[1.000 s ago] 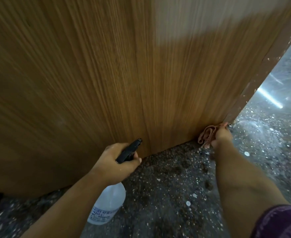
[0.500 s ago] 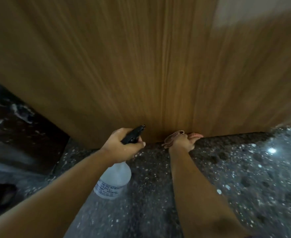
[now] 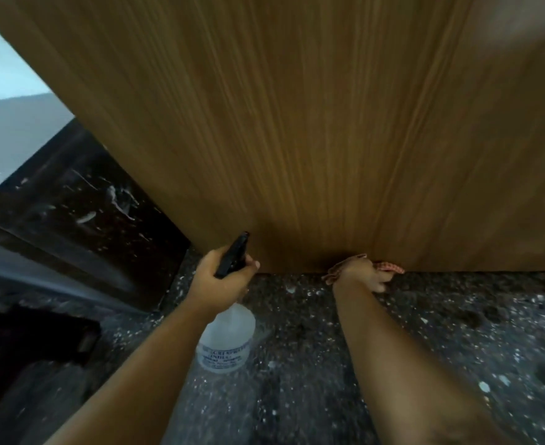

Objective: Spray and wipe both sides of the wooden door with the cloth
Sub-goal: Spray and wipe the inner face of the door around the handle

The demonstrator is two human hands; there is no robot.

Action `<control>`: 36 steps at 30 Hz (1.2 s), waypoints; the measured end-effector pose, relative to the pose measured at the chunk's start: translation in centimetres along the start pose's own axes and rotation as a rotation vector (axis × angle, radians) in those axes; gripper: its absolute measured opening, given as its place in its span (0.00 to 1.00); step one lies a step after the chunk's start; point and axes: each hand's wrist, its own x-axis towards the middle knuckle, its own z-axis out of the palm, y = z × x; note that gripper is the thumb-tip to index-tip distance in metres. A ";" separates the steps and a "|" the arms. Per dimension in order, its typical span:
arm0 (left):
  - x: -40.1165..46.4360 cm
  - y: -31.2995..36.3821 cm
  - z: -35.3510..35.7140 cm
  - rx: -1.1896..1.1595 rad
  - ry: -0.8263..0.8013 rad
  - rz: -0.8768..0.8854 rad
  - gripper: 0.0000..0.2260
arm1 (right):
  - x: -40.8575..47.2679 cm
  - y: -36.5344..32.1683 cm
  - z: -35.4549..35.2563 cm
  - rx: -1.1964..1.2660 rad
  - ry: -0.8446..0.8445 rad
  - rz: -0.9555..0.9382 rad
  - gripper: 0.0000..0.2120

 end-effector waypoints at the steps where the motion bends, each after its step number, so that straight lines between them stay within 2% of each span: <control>1: 0.1 -0.6 -1.0 -0.012 0.024 -0.005 0.06 | -1.1 1.1 1.0 -0.069 0.000 -0.004 0.25; 4: 0.4 -2.1 -4.1 -0.033 0.101 -0.008 0.06 | -5.0 5.4 4.1 -0.154 -0.060 0.021 0.25; 9: 0.1 -4.6 -9.4 -0.011 0.123 -0.009 0.04 | -10.9 9.9 8.7 -0.161 -0.202 0.161 0.25; 12: 0.0 -5.9 -12.0 -0.024 0.185 -0.030 0.04 | -13.6 13.4 10.0 -0.164 -0.520 0.201 0.23; 15: -0.1 -7.0 -13.7 -0.046 0.239 -0.039 0.04 | -13.7 15.9 11.6 -0.033 -0.803 0.473 0.26; 17: 0.1 -7.3 -14.4 -0.065 0.252 -0.053 0.03 | -13.1 15.8 12.1 0.056 -0.900 0.593 0.24; 19: 0.2 -7.4 -14.8 -0.070 0.244 -0.057 0.03 | -13.1 15.0 11.6 0.027 -0.982 0.585 0.23; 22: 0.4 -7.1 -14.5 -0.069 0.235 -0.030 0.03 | -14.8 12.7 9.7 0.016 -1.273 0.563 0.23; 24: 0.6 -6.4 -13.8 -0.074 0.227 -0.008 0.03 | -16.6 10.0 8.1 0.021 -1.460 0.480 0.18; 25: 0.7 -6.1 -13.5 -0.071 0.221 -0.001 0.03 | -16.9 8.4 7.1 -0.025 -1.479 0.394 0.16; 27: 0.9 -5.4 -12.5 -0.089 0.194 0.011 0.04 | -16.8 5.0 4.7 -0.101 -1.383 0.312 0.16; 30: 1.6 -4.3 -10.4 -0.111 0.089 0.033 0.05 | -13.1 -0.6 0.4 -0.026 -1.020 0.248 0.18; 33: 2.2 -3.6 -8.0 -0.135 0.043 0.041 0.06 | -12.3 -5.3 -3.2 0.171 -0.659 0.096 0.28; 35: 2.4 -2.7 -6.4 -0.143 0.019 0.061 0.06 | -11.9 -7.5 -3.6 0.413 -0.499 0.002 0.25; 36: 2.4 -2.2 -5.7 -0.142 0.012 0.072 0.06 | -12.0 -7.9 -3.3 0.559 -0.470 -0.113 0.28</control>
